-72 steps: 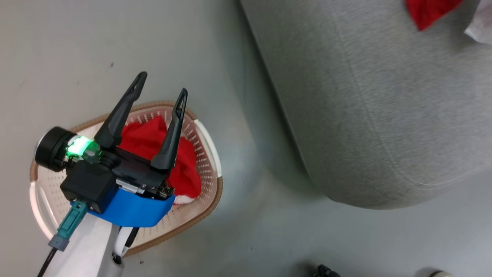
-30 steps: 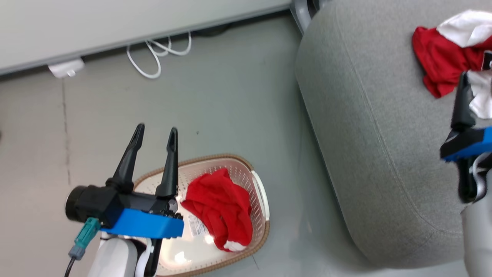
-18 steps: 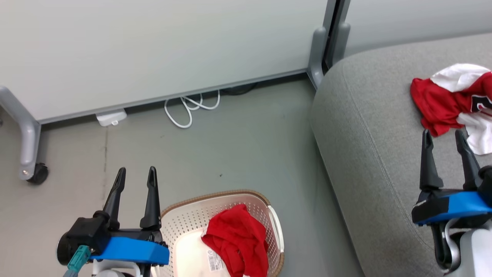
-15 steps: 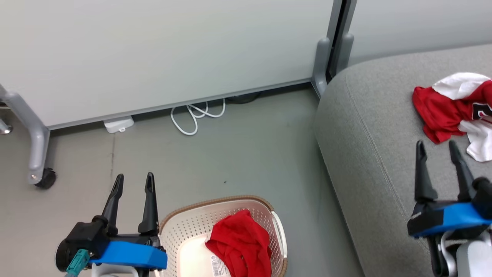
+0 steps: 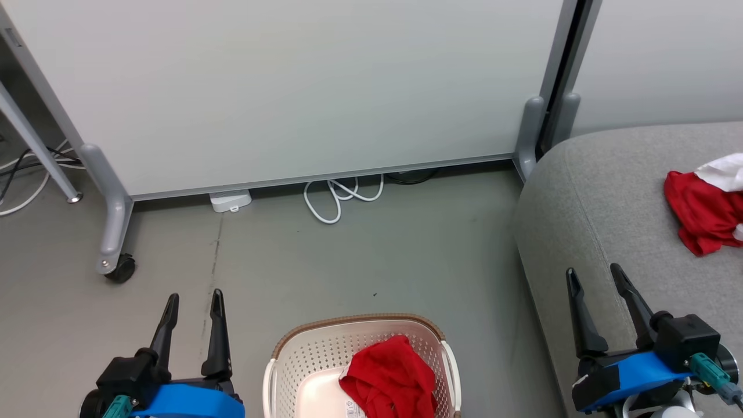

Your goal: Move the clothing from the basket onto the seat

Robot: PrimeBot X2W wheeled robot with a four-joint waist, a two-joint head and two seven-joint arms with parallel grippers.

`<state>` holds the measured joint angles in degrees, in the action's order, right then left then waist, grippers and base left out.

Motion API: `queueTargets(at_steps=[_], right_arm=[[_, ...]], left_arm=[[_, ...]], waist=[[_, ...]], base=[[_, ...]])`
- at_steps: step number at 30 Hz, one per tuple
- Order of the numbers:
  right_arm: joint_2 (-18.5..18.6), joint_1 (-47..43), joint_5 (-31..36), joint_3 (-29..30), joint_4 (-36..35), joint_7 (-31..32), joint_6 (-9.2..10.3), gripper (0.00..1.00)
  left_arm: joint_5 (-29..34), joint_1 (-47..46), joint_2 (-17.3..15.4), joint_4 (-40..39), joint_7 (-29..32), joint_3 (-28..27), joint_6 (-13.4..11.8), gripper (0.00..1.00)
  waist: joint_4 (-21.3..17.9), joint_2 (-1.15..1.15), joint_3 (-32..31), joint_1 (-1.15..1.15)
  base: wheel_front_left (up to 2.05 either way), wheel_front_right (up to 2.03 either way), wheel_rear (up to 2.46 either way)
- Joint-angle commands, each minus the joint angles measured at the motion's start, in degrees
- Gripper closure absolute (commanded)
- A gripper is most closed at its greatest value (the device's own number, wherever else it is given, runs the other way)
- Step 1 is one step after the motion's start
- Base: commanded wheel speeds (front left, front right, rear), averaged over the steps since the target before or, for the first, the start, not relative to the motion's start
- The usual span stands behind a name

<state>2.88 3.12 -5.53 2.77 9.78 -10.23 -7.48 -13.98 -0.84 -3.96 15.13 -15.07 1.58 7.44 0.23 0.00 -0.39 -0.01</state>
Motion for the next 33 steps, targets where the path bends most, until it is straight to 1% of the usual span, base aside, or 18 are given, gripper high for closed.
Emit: queueTargets(at_steps=[1,11,26,33], right_arm=[[0.03,-1.11,0.29,-0.15,0.15,-0.20,-0.03,0.00],[0.03,-1.42,-1.10,-0.24,0.69,-0.49,-0.03,0.00],[0.02,-0.78,-1.82,-0.85,0.64,-0.59,-0.03,0.00],[0.01,0.84,-1.83,-2.21,-1.22,-0.44,-0.03,0.00]], left_arm=[[0.08,0.68,-0.29,0.39,-0.15,0.08,0.03,0.00],[-0.60,1.45,-0.91,1.54,-0.15,0.13,0.03,0.00],[0.18,0.82,-0.96,1.63,-0.15,0.36,0.03,0.00],[0.42,-1.35,-1.66,2.38,-0.15,2.09,0.03,0.00]], waist=[[0.69,0.00,-0.46,0.01],[1.58,0.00,-0.63,0.01],[0.77,0.00,0.11,0.01],[-0.28,0.00,3.97,0.01]], base=[[0.00,0.00,0.00],[0.00,0.00,0.00],[0.00,0.00,0.00],[0.00,0.00,0.00]])
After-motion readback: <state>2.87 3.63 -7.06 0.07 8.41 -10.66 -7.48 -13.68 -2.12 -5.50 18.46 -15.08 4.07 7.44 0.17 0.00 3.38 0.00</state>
